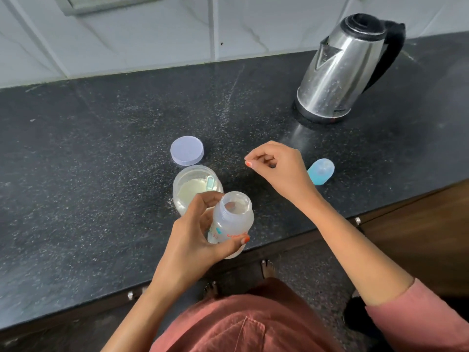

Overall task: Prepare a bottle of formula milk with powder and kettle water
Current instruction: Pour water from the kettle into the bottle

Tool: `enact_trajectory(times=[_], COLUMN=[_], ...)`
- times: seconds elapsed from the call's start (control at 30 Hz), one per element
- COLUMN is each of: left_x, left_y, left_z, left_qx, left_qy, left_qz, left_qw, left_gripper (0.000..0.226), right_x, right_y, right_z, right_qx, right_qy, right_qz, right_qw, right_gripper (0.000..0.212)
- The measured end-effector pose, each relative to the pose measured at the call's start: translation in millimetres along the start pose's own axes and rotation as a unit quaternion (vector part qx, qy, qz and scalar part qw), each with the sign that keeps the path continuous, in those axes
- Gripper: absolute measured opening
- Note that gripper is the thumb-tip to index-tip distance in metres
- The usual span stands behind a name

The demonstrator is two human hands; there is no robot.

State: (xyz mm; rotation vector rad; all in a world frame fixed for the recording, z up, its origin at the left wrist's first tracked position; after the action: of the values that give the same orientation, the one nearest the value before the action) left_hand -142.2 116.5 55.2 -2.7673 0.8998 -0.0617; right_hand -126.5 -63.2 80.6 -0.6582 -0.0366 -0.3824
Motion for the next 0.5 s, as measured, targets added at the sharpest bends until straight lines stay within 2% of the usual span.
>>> enact_trajectory(times=[0.27, 0.5], left_x=[47, 111], left_y=[53, 80], left_z=[-22, -20], left_qx=[-0.007, -0.014], left_qy=[0.023, 0.016], left_qz=[-0.034, -0.121], left_qw=[0.999, 0.992], left_gripper=[0.057, 0.058], right_x=[24, 65], right_y=[-77, -163], right_z=[-56, -113], right_qx=[0.056, 0.132], right_qy=[0.032, 0.061], right_qz=[-0.066, -0.145], right_qw=[0.996, 0.979], right_gripper=[0.006, 0.008])
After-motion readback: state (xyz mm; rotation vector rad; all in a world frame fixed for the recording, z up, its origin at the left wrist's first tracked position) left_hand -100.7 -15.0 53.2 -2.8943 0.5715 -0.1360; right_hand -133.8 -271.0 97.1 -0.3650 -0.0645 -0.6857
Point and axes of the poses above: each hand's wrist, its own x-axis towards the middle knuckle, its own y-axis out of the palm, z = x × y, the point moved 8 cm from there along x, towards the middle knuckle, and after that the axes turned 1 degree about x, right-handed, at the moved point
